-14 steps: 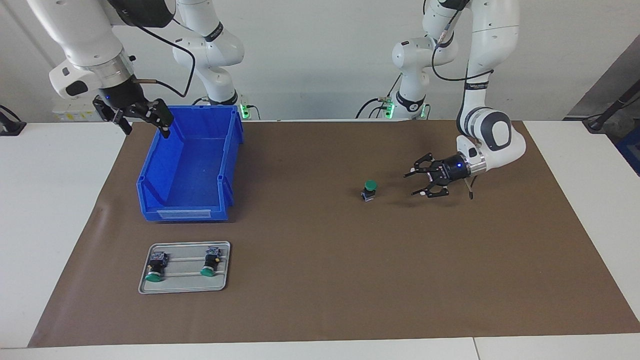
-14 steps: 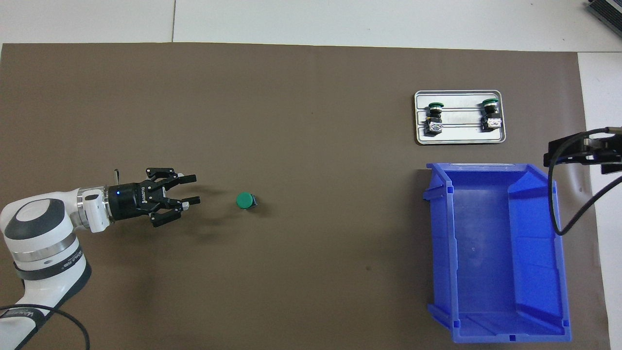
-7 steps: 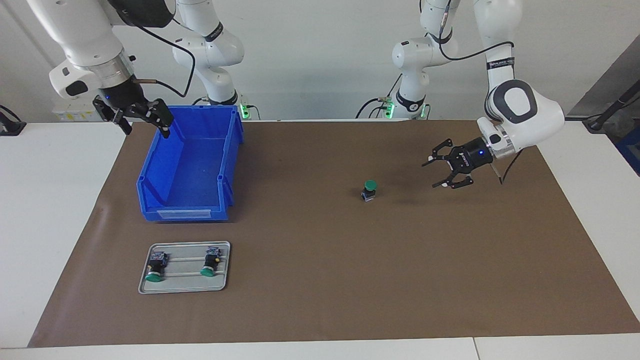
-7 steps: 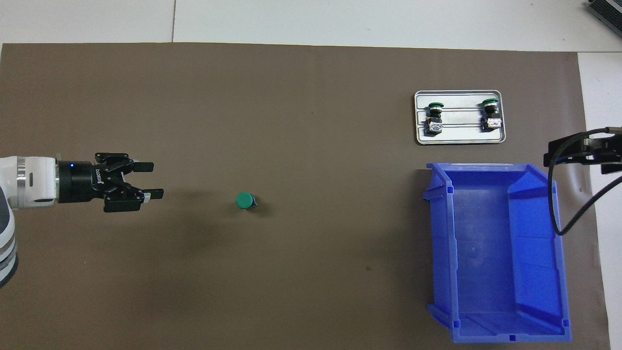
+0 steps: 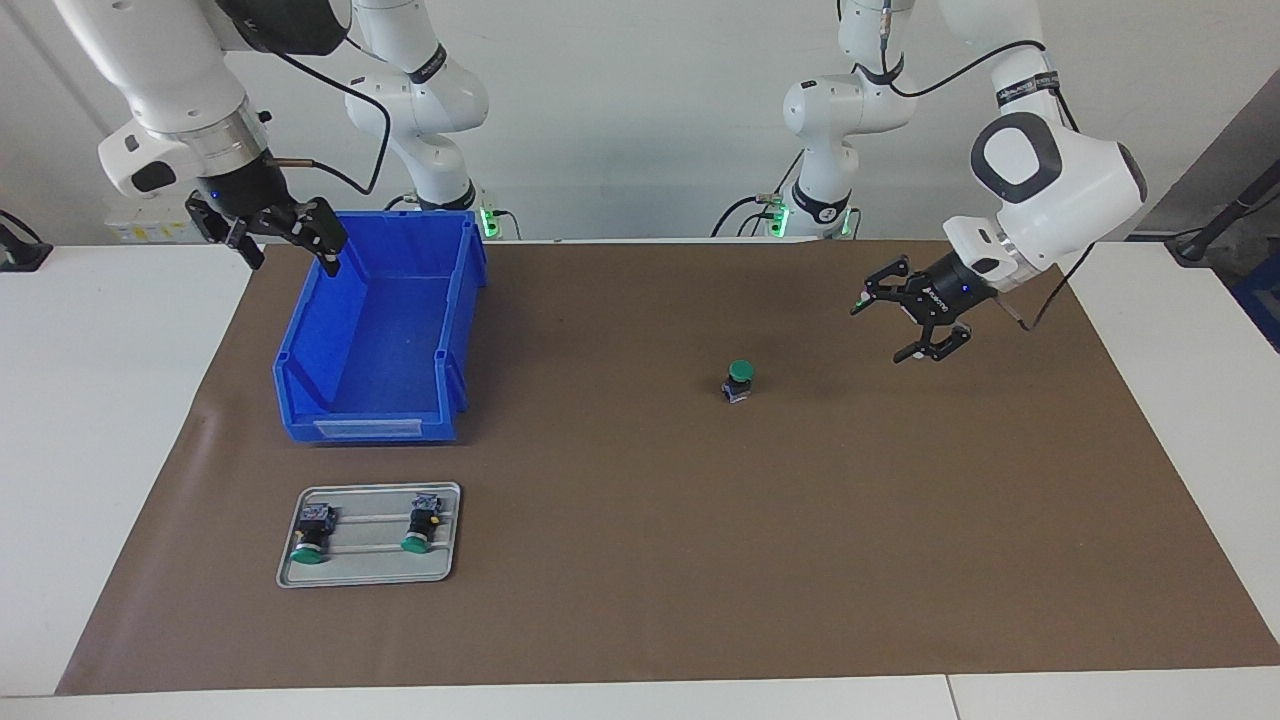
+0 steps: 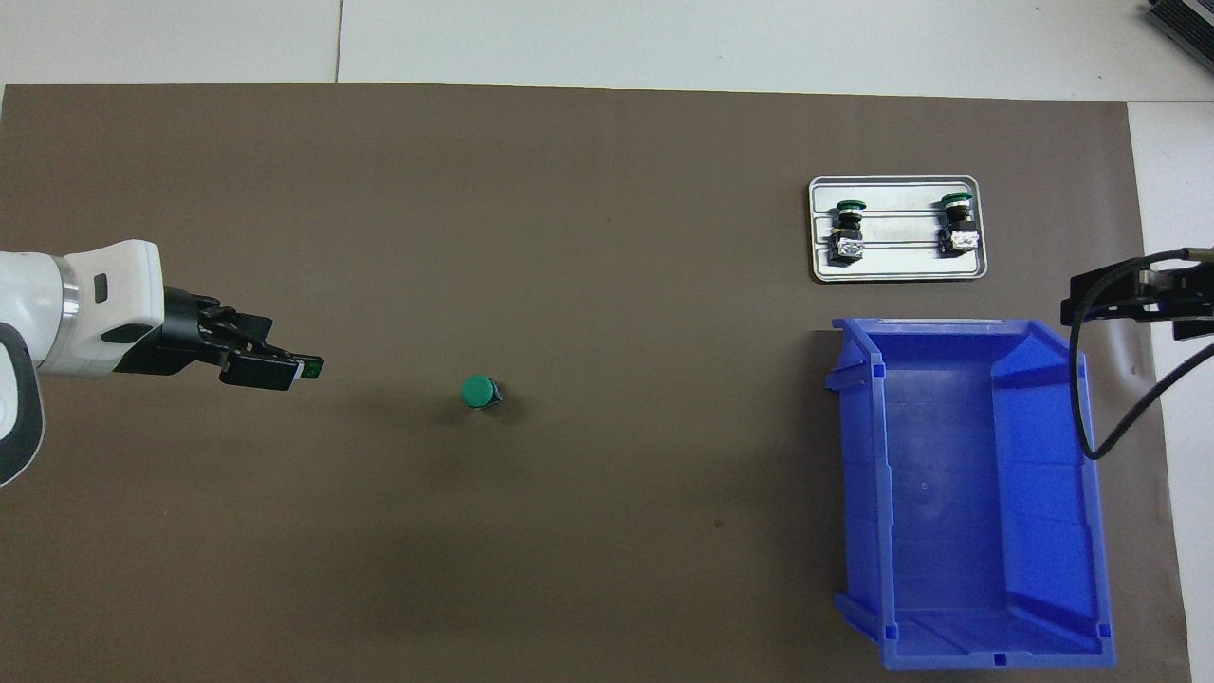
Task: Place and press button with both arms
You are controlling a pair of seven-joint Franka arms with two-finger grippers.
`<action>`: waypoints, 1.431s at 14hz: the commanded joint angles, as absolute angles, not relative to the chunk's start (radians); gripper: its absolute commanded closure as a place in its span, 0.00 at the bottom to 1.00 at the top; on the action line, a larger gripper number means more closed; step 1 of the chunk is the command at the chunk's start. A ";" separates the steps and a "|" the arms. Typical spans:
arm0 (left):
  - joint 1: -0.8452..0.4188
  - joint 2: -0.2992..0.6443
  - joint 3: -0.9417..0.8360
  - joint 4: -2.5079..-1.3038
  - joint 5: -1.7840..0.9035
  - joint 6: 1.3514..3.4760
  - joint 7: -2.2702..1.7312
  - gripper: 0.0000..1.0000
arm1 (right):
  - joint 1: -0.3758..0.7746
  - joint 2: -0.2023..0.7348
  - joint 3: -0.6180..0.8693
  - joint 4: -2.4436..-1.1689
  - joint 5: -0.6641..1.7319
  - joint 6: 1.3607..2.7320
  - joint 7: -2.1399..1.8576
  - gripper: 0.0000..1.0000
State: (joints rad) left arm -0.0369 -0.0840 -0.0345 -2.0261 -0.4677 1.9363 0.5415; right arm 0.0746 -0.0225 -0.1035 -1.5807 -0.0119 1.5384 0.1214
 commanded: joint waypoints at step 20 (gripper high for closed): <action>-0.386 -0.060 -0.075 -2.115 -0.078 2.104 -0.090 1.00 | 0.071 -0.044 -0.103 -1.605 0.006 1.537 0.130 0.00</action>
